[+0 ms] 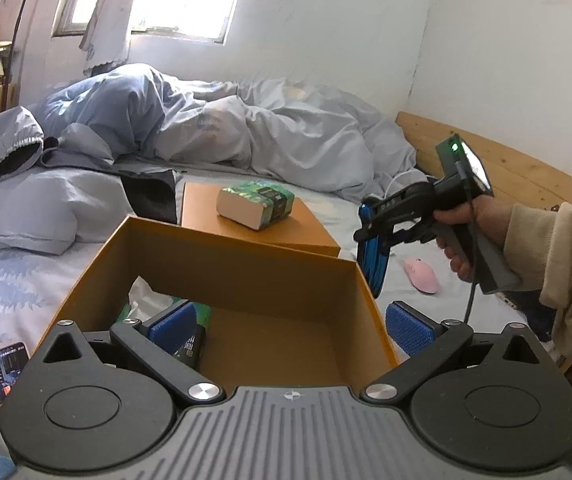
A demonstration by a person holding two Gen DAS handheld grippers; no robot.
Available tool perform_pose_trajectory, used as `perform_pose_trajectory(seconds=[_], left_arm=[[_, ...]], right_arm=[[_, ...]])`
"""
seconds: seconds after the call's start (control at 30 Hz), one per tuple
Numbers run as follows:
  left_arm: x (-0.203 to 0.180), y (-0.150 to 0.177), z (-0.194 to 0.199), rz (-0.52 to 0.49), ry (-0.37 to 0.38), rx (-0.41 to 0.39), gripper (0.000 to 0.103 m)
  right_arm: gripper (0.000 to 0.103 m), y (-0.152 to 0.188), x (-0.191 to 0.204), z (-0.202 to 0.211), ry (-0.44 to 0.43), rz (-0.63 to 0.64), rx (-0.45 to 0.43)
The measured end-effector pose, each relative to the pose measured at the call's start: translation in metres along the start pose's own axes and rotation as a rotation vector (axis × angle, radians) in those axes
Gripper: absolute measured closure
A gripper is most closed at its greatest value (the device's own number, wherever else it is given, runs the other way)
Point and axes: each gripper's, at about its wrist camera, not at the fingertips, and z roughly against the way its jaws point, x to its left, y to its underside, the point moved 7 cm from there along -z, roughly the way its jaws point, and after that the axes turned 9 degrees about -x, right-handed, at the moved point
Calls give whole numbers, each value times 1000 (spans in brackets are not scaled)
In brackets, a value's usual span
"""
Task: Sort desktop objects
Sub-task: 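Carry the blue shaver with the right gripper over the orange box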
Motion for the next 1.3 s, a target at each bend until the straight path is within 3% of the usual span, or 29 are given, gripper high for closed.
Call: perform_pose_trajectory(seconds=[0.37,0.63,1.03,1.3], left_arm=[[-5,-6,19,1,13,-38,0],[-6,-6,31,-6,14,-45,0],[-6,-7,47,-59,-5,-66,0],[-3,-9,51,-54,-11,-79,0]], right_arm=[[56,-25,51,84,-117,77,-109],[56,-11,101,114,-228,132,-84],[56,49,148,103,-263,142,42],[56,84,166,75,-220,159,122]])
